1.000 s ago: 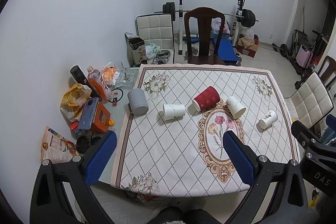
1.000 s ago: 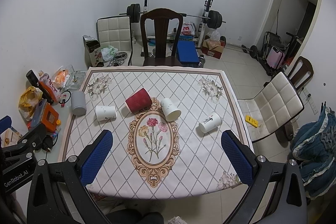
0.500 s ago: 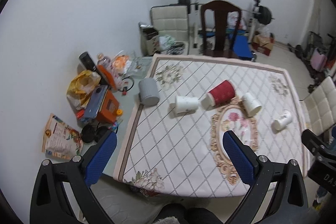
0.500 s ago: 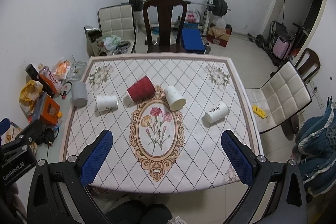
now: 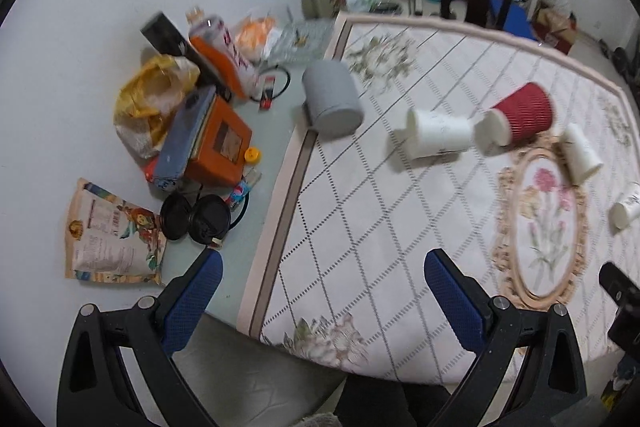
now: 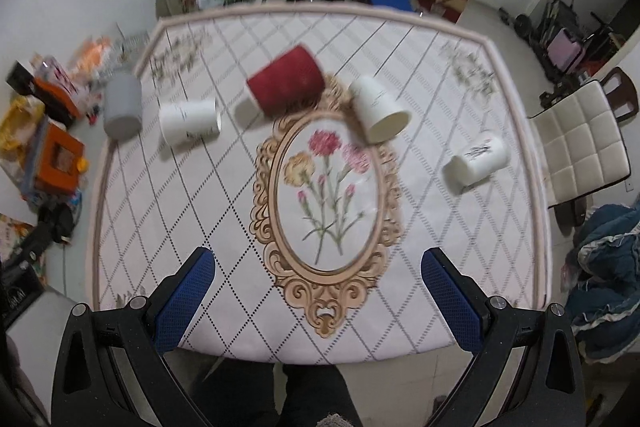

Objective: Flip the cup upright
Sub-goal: 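Move the left tool toward the grey ribbed cup lying on its side, then close the left tool on the grey cup and lift it off the table, then rotate the held grey cup upright with the left tool toward the right tool, then grasp the grey cup with the right tool while the left tool releases it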

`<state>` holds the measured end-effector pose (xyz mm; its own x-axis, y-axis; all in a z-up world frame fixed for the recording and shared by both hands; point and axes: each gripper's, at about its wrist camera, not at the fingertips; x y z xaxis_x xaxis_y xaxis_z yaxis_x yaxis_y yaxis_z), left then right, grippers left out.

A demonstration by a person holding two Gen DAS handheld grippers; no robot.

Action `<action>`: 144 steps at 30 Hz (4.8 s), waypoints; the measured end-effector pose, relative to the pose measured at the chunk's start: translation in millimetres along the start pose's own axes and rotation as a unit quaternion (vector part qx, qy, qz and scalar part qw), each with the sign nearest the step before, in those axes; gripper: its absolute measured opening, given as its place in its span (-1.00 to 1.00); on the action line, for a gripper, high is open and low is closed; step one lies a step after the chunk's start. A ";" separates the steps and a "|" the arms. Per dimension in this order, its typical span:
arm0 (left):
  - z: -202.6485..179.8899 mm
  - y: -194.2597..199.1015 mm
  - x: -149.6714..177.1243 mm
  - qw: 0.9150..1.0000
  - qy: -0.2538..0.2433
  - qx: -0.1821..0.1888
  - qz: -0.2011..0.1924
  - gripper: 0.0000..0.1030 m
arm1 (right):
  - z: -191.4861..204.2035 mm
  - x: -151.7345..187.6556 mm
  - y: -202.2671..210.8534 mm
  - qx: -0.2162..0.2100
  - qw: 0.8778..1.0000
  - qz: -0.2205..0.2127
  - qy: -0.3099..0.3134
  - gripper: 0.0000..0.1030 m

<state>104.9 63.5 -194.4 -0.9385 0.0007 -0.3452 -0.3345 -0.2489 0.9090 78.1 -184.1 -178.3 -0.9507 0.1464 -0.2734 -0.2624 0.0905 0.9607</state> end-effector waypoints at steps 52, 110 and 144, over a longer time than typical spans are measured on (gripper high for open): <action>3.0 -267.6 -181.2 0.990 -0.006 0.107 0.094 0.58 | 69.8 -139.3 -218.1 0.083 0.985 0.146 -0.048 0.97; -244.0 -151.0 26.0 0.964 -0.135 0.130 0.187 0.60 | -167.4 13.6 -180.7 0.091 0.970 0.171 -0.148 0.97; -129.6 -50.0 4.3 0.994 -0.045 0.072 0.071 0.90 | -152.2 19.7 -160.4 0.041 0.983 0.148 -0.103 0.97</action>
<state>128.6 -49.7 -271.6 -0.9789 0.0638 -0.1941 -0.2002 -0.1105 0.9735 76.3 -345.6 -330.5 -0.9274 0.3740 0.0052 0.0425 0.0916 0.9949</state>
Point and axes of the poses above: each gripper's, at about its wrist camera, not at the fingertips, and y roughly against the way its jaws point, z to its left, x to its underside, and after that the axes turned 1 degree about -z, right-handed
